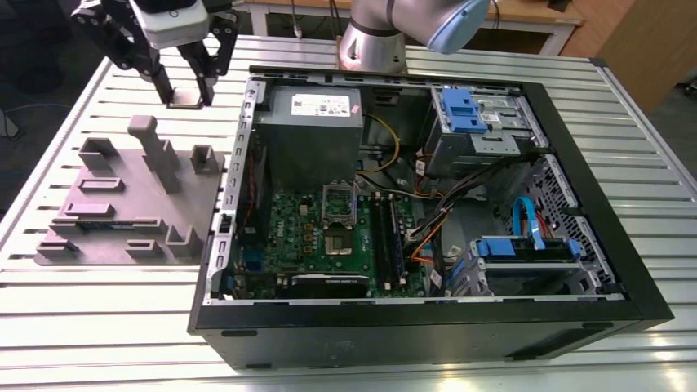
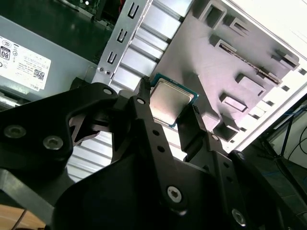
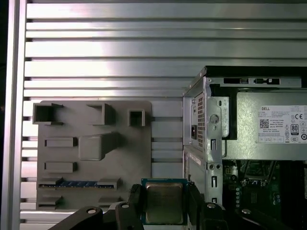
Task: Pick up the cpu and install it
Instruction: 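Pick up the cpu and move it towards the insertion slot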
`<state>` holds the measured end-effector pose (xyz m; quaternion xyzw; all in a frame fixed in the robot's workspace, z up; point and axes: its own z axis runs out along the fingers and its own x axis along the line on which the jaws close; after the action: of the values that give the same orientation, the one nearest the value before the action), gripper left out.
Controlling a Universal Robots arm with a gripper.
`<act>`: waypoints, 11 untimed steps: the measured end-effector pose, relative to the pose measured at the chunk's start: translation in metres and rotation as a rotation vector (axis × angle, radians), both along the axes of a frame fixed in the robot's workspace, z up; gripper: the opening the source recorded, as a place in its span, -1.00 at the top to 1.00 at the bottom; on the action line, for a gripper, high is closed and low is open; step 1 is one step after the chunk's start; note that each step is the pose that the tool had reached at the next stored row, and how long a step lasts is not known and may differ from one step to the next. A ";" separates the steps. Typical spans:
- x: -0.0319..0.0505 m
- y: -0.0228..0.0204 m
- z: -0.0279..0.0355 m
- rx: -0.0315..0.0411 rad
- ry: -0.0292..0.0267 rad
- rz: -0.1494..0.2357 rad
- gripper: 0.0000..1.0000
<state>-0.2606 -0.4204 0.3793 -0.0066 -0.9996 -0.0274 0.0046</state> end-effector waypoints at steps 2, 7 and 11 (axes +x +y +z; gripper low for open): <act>0.0004 -0.0018 -0.0002 0.0000 0.0000 0.000 0.06; 0.0013 -0.0105 -0.0007 -0.0002 -0.0001 -0.004 0.06; 0.0108 -0.0106 -0.0016 -0.0003 0.0000 -0.007 0.06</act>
<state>-0.2498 -0.4310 0.3777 -0.0100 -0.9996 -0.0273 0.0045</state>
